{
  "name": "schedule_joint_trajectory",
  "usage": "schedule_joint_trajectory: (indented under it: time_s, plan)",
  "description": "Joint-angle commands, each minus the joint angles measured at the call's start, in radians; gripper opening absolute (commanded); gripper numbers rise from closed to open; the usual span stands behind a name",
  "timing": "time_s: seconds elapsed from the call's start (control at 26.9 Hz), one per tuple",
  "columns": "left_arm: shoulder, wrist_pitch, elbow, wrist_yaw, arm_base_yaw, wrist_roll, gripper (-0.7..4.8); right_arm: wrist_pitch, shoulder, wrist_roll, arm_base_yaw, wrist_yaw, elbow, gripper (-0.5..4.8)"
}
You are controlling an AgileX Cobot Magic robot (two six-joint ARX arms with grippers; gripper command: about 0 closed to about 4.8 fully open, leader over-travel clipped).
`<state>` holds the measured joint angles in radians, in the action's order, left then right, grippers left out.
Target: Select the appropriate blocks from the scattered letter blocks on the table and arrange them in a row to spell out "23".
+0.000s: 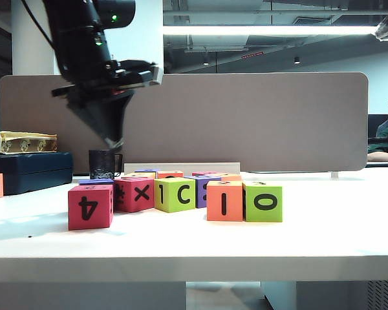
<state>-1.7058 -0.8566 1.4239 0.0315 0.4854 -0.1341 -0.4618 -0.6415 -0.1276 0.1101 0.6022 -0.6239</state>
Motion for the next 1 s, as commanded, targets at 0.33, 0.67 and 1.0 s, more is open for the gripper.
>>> schedule_joint_trajectory:
  time_s: [0.33,0.67,1.0]
  plan:
    - [-0.101,-0.047,-0.093,-0.031,0.0,0.003,-0.06,0.01,0.002,0.004,0.001,0.003,-0.004,-0.01]
    - [-0.243,0.274,-0.092,-0.124,-0.031,-0.098,-0.06,0.011,0.002,0.004,0.001,0.003,-0.004,-0.01]
    - [-0.262,0.36,-0.055,-0.125,-0.039,-0.098,-0.06,0.01,0.002,0.004,0.002,0.003,-0.004,-0.01]
